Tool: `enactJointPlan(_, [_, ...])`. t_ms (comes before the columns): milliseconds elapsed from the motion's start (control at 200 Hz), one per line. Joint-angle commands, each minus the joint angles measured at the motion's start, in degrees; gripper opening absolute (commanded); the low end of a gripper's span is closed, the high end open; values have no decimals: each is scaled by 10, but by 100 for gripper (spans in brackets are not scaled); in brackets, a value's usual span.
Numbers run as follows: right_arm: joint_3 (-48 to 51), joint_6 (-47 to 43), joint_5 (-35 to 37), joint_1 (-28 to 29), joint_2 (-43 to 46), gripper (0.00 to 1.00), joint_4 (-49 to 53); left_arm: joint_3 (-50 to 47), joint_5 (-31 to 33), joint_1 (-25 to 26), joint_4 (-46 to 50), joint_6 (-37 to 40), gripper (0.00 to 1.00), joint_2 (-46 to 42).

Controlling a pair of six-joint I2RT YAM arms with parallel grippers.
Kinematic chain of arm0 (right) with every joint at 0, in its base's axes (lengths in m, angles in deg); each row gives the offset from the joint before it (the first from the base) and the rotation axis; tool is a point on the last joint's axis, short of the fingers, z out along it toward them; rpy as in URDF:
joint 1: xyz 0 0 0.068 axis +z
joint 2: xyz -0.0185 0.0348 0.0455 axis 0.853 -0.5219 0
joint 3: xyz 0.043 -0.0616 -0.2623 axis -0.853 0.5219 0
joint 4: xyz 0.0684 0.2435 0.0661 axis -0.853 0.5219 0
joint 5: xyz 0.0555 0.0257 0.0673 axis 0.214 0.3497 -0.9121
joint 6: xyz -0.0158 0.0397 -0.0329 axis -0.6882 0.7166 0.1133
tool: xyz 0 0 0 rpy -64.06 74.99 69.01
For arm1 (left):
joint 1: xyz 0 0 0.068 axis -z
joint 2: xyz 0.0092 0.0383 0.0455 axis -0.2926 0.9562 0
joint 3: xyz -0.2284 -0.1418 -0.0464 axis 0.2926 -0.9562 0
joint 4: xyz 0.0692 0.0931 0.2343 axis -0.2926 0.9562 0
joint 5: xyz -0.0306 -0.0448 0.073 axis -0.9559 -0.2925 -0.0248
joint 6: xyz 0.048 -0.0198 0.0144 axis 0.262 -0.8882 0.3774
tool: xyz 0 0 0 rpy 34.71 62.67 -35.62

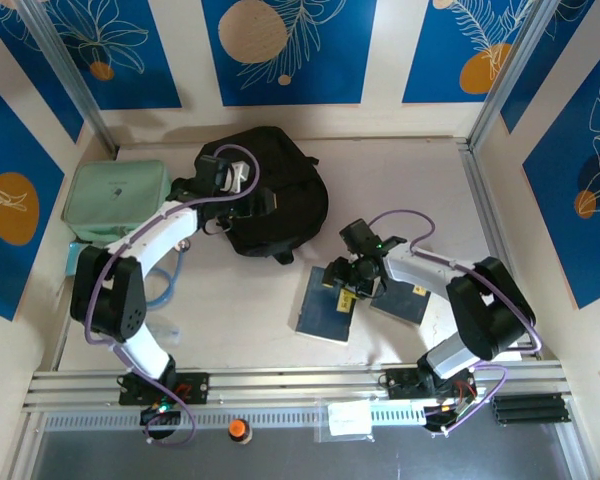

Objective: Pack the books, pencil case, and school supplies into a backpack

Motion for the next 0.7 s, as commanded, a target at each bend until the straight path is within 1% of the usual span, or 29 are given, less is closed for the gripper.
enactJointPlan(0, [-5, -14, 37, -33, -26, 61, 2, -14, -42, 22, 13, -13, 96, -23])
enactJointPlan(120, [-25, -24, 54, -67, -53, 60, -8, -34, -36, 65, 9, -38, 95, -34])
enactJointPlan(220, [-54, -50, 32, -89, -67, 57, -12, -42, -21, 110, 7, -61, 93, -33])
enactJointPlan(325, [-73, -64, 14, -98, -46, 56, -9, -41, -7, 152, 4, -89, 89, -17])
enactJointPlan(400, [-77, -63, 22, -98, -16, 56, 7, -34, 8, 181, 6, -96, 88, -1])
enactJointPlan(490, [-63, -49, 53, -98, 18, 55, 31, -18, 27, 210, 11, -101, 85, 29])
enactJointPlan(625, [-23, -10, 162, -78, 59, 54, 71, 31, 37, 239, 45, -102, 76, 91])
enactJointPlan(695, [-4, -5, 173, -73, 66, 55, 76, 46, 43, 247, 48, -106, 74, 115])
